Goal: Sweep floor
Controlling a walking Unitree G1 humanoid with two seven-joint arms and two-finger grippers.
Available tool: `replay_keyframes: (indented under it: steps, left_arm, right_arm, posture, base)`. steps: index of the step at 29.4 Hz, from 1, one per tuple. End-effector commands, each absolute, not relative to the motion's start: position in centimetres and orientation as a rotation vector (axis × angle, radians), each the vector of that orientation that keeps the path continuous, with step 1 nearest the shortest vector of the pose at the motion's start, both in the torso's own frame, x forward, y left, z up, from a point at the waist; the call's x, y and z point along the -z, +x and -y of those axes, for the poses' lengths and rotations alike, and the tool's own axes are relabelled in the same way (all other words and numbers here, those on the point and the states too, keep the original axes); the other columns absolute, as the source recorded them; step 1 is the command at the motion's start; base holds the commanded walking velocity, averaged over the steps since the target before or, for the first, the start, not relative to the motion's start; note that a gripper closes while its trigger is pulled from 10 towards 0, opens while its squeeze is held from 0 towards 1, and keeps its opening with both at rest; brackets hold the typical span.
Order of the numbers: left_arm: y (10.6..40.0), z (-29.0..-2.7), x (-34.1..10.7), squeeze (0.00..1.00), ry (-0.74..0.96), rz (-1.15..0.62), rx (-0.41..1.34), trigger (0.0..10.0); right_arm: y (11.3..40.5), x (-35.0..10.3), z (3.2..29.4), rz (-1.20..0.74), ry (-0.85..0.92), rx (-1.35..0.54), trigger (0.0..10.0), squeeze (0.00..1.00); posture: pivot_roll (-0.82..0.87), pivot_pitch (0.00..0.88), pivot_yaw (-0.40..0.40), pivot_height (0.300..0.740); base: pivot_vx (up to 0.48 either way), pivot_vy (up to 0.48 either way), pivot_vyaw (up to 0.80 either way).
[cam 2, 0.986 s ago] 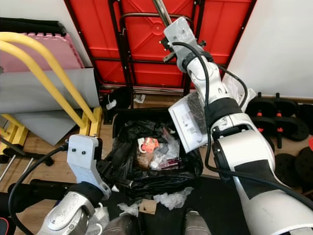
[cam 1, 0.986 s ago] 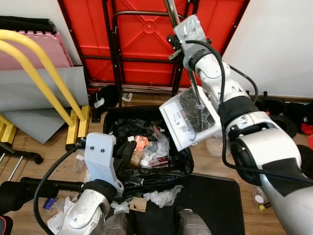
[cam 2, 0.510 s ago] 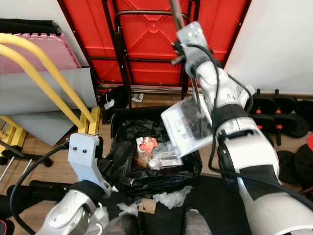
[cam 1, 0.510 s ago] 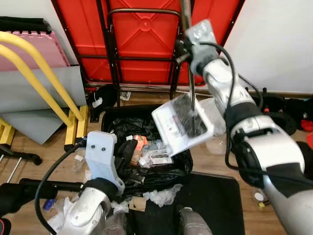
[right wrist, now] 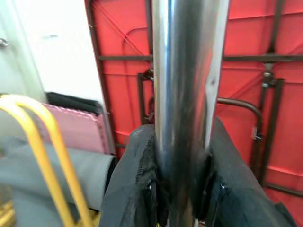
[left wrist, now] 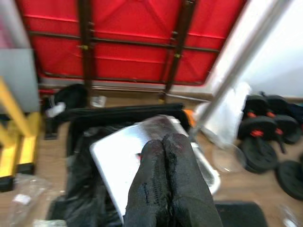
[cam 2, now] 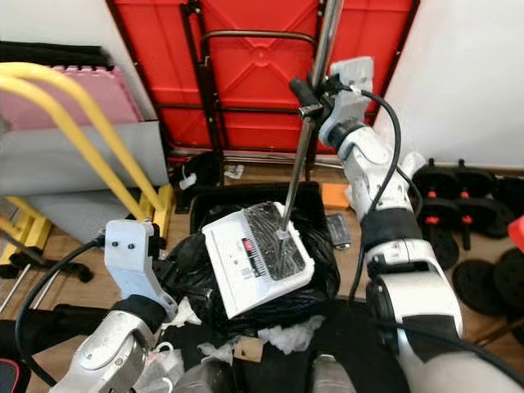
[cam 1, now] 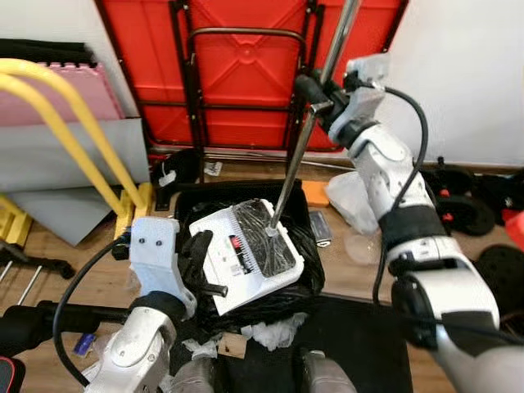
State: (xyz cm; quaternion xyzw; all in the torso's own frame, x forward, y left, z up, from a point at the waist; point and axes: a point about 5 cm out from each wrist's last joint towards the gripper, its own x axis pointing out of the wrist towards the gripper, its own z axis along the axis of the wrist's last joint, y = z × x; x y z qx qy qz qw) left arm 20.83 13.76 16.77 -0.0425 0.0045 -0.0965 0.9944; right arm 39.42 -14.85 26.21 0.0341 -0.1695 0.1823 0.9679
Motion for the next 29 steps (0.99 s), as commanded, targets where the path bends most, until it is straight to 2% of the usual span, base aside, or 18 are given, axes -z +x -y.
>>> replay_keyframes:
  steps: [1,11,15,29]
  left_arm:
    - [20.9,-13.9,-16.4,0.00,-0.084,-0.023,0.176,10.0]
    - [21.2,-14.5,-16.1,0.00,-0.079,-0.025,0.164,10.0]
    - [21.3,-15.3,-15.6,0.00,-0.106,-0.026,0.124,10.0]
    - [21.6,-16.2,-14.3,0.00,-0.091,-0.089,0.042,10.0]
  right_arm:
    - [39.0,-28.2,15.5,0.434,0.063,-0.340,10.0,0.00]
    - [37.2,-26.4,14.3,0.387,0.127,-0.426,10.0,0.00]
    - [35.5,-24.3,13.4,0.296,0.143,-0.467,10.0,0.00]
    - [33.5,-21.3,12.9,0.207,0.128,-0.490,10.0,0.00]
  posture:
    - [-0.07,0.132,-0.047,0.740]
    - [-0.07,0.108,-0.048,0.740]
    - [-0.07,0.094,-0.042,0.740]
    - [-0.08,0.046,-0.035,0.740]
  base:
    - [0.000,0.000,0.00]
    - [0.000,0.000,0.00]
    - [0.167,0.000,0.00]
    - [0.000,0.000,-0.07]
